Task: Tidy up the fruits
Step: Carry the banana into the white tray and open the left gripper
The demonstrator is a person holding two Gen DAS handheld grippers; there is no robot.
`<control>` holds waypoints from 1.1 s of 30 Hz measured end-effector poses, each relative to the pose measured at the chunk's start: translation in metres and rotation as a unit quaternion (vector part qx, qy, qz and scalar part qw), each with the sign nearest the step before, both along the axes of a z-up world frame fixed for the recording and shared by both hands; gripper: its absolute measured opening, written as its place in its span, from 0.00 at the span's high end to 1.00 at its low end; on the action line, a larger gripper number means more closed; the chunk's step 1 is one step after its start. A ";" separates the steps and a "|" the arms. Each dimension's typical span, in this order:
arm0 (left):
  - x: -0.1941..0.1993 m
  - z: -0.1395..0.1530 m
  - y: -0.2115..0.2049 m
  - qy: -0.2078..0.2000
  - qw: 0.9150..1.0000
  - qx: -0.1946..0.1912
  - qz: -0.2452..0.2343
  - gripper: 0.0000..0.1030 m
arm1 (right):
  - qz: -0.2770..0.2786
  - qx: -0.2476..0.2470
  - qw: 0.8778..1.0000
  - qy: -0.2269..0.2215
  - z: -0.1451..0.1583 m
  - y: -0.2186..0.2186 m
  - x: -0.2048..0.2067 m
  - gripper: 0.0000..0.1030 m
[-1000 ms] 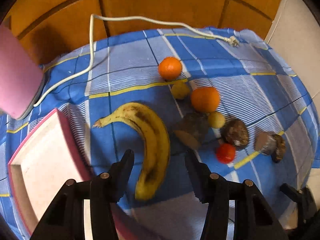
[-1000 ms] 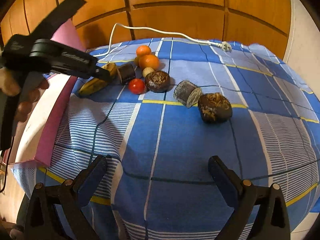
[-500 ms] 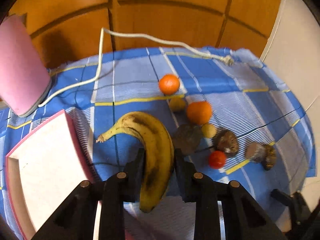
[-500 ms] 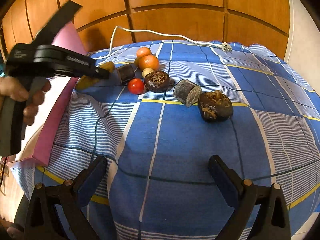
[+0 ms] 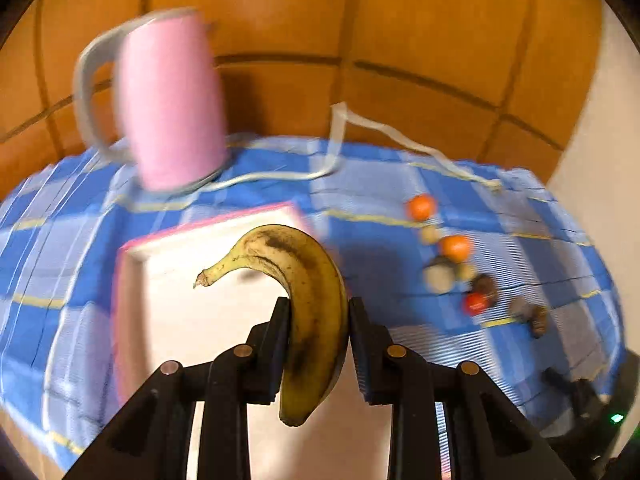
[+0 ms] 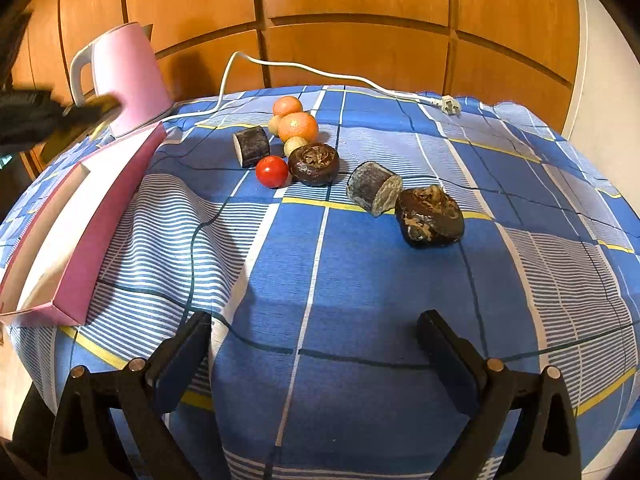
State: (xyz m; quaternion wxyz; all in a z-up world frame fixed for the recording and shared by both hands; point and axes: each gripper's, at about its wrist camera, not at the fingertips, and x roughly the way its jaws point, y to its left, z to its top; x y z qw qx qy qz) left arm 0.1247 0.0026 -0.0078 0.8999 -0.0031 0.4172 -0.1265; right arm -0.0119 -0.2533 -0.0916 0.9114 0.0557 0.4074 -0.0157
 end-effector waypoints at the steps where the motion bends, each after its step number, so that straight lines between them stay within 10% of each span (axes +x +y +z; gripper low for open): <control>1: 0.001 -0.005 0.008 0.007 1.000 0.006 0.010 0.72 | 0.000 0.000 1.000 0.001 0.000 0.000 -0.001 0.00; 18: 0.036 -0.050 0.032 0.059 0.996 0.050 0.046 0.69 | 0.011 0.006 0.999 0.035 0.005 -0.001 0.001 0.02; 33: -0.008 -0.022 0.038 0.009 0.995 0.026 0.098 0.49 | -0.019 0.030 0.999 0.013 0.040 -0.065 0.013 0.08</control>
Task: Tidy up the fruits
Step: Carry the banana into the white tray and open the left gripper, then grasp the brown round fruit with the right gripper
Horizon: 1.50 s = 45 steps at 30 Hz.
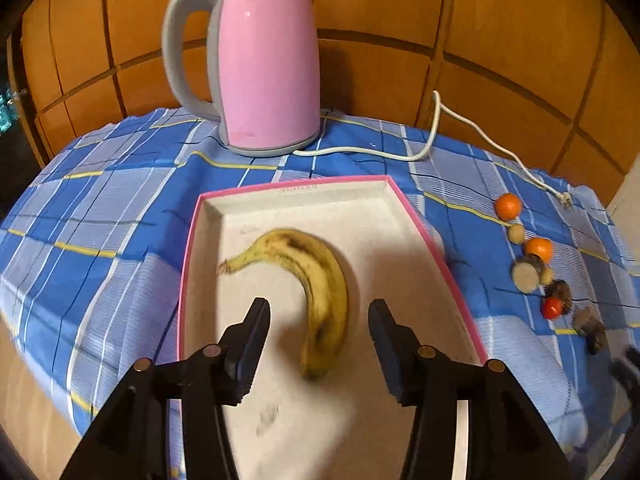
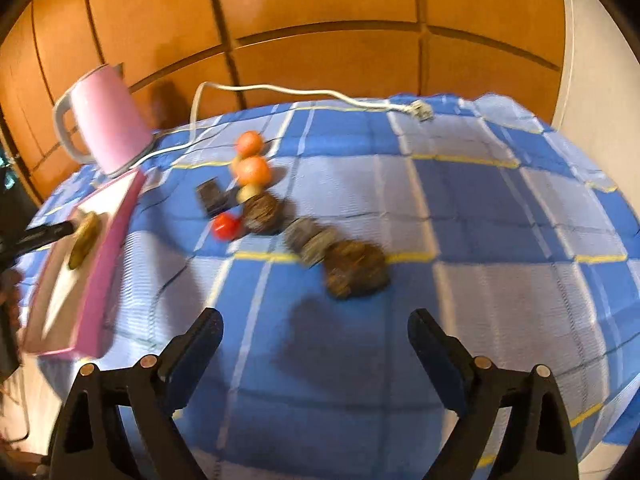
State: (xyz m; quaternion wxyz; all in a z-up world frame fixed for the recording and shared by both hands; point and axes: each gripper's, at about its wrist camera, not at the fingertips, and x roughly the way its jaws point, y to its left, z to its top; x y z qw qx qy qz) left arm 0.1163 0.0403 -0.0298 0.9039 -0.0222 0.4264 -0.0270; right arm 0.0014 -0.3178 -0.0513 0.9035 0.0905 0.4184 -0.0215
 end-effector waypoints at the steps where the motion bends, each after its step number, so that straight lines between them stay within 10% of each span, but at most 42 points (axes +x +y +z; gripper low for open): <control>1: -0.007 0.001 0.000 -0.002 1.000 -0.003 0.000 0.49 | -0.001 -0.005 1.000 0.001 0.000 -0.004 0.004 0.08; 9: -0.047 0.000 -0.002 0.001 1.000 -0.017 -0.001 0.48 | 0.046 -0.050 0.997 0.046 -0.018 -0.018 0.047 0.16; 16: -0.068 -0.003 0.008 0.000 1.000 -0.016 0.022 0.48 | 0.067 -0.082 0.992 0.067 -0.031 -0.012 0.059 0.53; 45: -0.083 0.004 0.020 -0.005 0.999 -0.027 0.046 0.34 | 0.052 -0.080 0.993 0.075 -0.023 -0.007 0.046 0.54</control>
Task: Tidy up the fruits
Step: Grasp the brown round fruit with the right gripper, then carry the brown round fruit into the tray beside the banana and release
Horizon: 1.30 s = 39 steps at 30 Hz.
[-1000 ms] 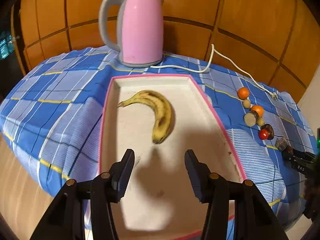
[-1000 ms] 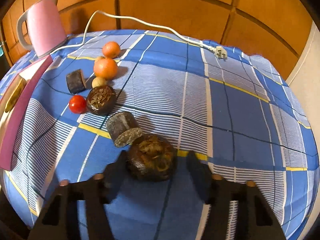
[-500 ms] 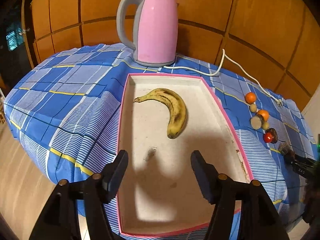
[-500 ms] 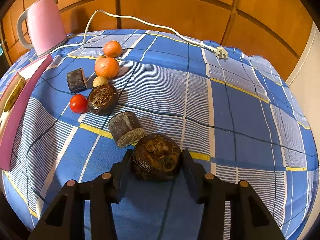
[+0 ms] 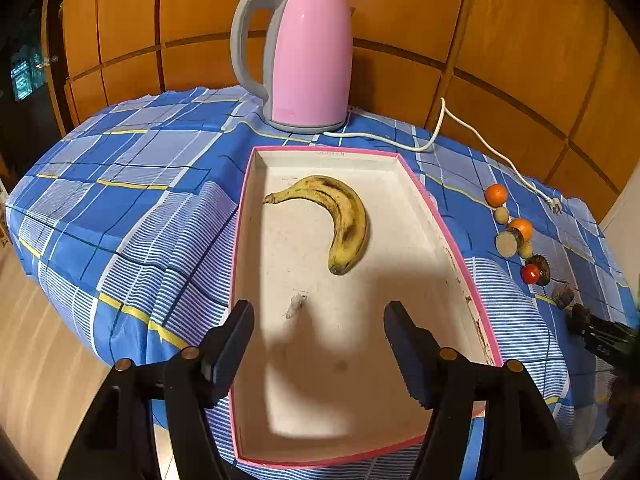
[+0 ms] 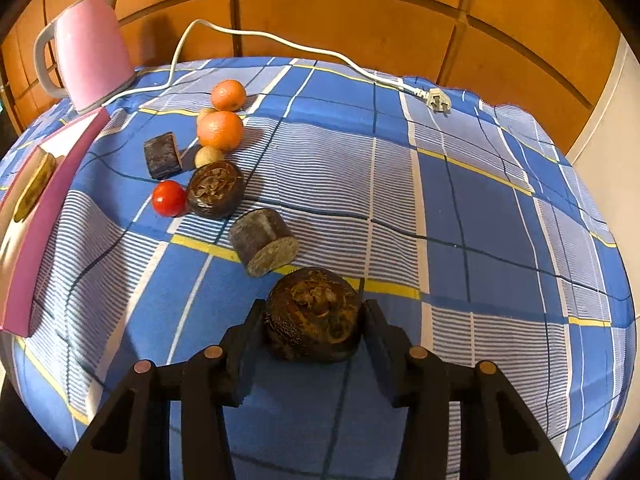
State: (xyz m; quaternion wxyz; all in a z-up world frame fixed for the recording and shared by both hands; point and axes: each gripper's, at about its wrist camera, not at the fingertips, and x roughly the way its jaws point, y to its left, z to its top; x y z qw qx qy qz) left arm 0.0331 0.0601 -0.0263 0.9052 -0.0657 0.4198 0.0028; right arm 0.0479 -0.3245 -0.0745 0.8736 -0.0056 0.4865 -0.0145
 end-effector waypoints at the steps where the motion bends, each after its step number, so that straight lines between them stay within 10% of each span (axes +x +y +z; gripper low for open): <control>1: 0.000 0.000 0.000 0.000 1.000 0.000 -0.001 0.34 | -0.001 0.001 1.000 -0.001 0.001 0.000 -0.001 0.54; 24: 0.006 -0.011 0.012 0.012 1.000 -0.001 0.015 0.33 | 0.183 0.081 0.979 -0.038 0.045 0.135 -0.002 0.54; 39: 0.011 -0.015 0.025 0.017 0.999 -0.012 0.027 0.34 | 0.267 0.083 0.960 -0.032 0.049 0.245 0.078 0.54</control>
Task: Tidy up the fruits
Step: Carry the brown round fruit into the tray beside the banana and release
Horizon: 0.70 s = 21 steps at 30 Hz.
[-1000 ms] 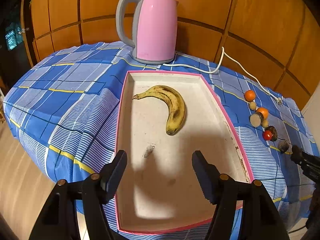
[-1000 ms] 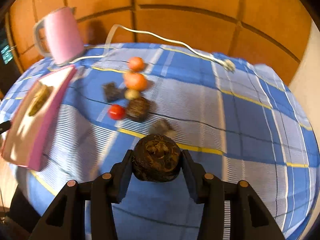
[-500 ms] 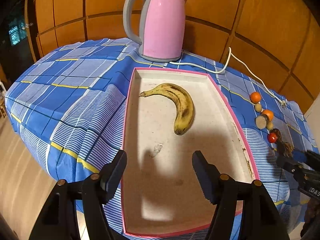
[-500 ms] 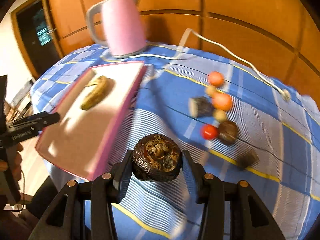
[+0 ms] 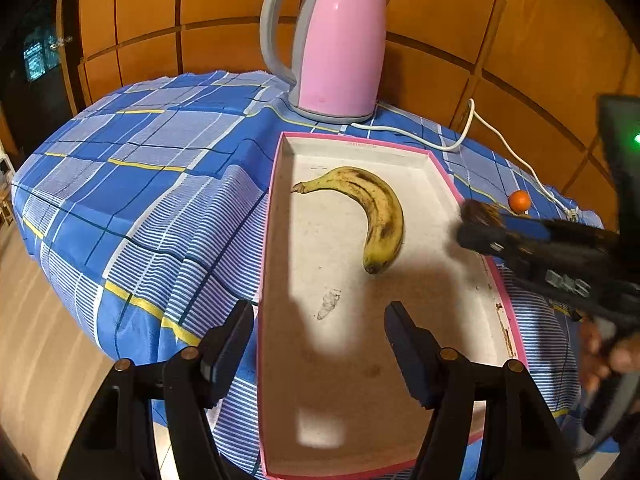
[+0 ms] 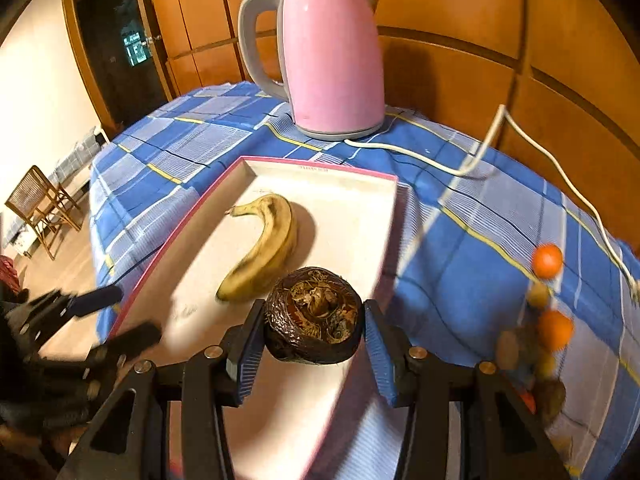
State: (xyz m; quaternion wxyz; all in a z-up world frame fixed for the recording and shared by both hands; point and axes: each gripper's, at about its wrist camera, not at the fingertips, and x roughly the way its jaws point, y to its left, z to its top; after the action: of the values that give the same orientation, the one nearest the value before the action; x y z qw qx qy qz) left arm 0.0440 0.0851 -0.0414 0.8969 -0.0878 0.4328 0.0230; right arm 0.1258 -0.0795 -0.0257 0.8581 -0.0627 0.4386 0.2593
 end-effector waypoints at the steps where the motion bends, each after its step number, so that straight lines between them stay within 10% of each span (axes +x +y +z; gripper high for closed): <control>1: 0.000 0.000 0.000 0.001 1.000 -0.001 0.000 0.34 | 0.000 -0.003 1.000 0.002 -0.002 0.003 0.004 0.54; 21: -0.004 0.005 -0.009 -0.005 1.000 0.004 -0.012 0.34 | -0.057 0.028 0.998 -0.024 0.005 -0.017 -0.008 0.40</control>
State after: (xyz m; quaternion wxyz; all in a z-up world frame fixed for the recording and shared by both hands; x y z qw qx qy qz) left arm 0.0398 0.0761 -0.0369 0.8996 -0.0793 0.4293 0.0140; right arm 0.1177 -0.0970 -0.0207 0.8834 -0.0200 0.4129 0.2207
